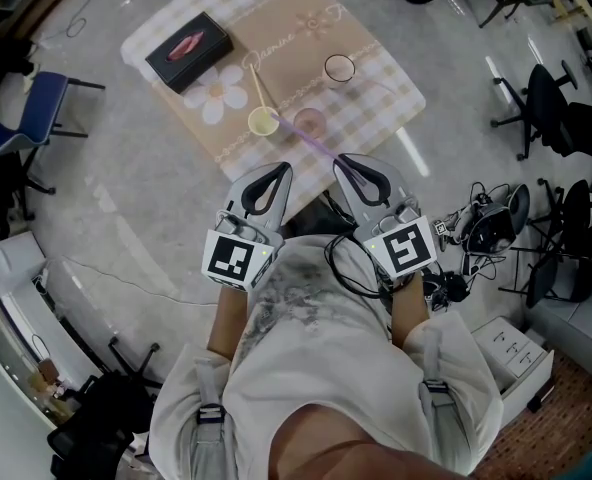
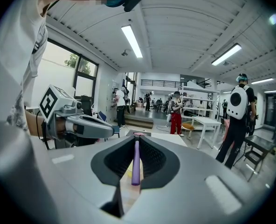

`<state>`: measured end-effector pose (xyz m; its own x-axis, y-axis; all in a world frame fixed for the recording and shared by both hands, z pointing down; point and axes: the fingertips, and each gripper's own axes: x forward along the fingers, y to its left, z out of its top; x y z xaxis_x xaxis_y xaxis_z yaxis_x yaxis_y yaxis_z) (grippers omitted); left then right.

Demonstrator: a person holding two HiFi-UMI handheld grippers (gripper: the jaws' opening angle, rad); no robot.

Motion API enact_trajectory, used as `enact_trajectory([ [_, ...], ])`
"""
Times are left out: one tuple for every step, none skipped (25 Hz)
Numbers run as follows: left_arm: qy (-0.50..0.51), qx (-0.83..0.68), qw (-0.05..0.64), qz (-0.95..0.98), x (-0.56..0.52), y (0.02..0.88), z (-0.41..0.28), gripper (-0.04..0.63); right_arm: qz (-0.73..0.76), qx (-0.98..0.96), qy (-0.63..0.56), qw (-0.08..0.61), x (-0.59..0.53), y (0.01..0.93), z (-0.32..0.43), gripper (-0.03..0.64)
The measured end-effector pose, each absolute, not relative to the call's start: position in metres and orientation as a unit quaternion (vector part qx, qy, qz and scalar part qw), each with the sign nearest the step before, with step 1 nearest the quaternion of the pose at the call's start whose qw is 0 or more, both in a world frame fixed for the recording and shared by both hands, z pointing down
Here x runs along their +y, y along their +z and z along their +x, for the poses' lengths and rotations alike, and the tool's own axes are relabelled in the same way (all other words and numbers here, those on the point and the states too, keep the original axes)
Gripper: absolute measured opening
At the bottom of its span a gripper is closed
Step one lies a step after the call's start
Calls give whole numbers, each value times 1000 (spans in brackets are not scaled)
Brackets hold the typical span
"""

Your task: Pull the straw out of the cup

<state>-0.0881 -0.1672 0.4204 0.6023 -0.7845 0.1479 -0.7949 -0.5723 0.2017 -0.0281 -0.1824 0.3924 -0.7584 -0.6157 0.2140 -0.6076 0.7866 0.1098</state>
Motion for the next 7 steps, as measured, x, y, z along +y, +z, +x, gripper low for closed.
enact_trajectory([
  [21, -445, 125, 887, -167, 421, -87, 5, 326, -937, -17, 120, -183, 392, -28, 35],
  [21, -444, 125, 887, -168, 421, -87, 5, 326, -937, -18, 120, -183, 393, -27, 35],
  [21, -444, 125, 887, -168, 421, -87, 5, 327, -937, -18, 121, -183, 393, -27, 35],
  [20, -444, 125, 887, -169, 421, -86, 5, 327, -937, -18, 122, -184, 393, -27, 35],
  [19, -444, 125, 887, -170, 422, -86, 5, 327, -937, -18, 122, -185, 393, -26, 35],
  [17, -444, 124, 887, -171, 422, -86, 5, 328, -937, -18, 122, -186, 393, -26, 35],
  [16, -443, 124, 888, -172, 422, -85, 5, 329, -937, -18, 121, -187, 392, -26, 35],
])
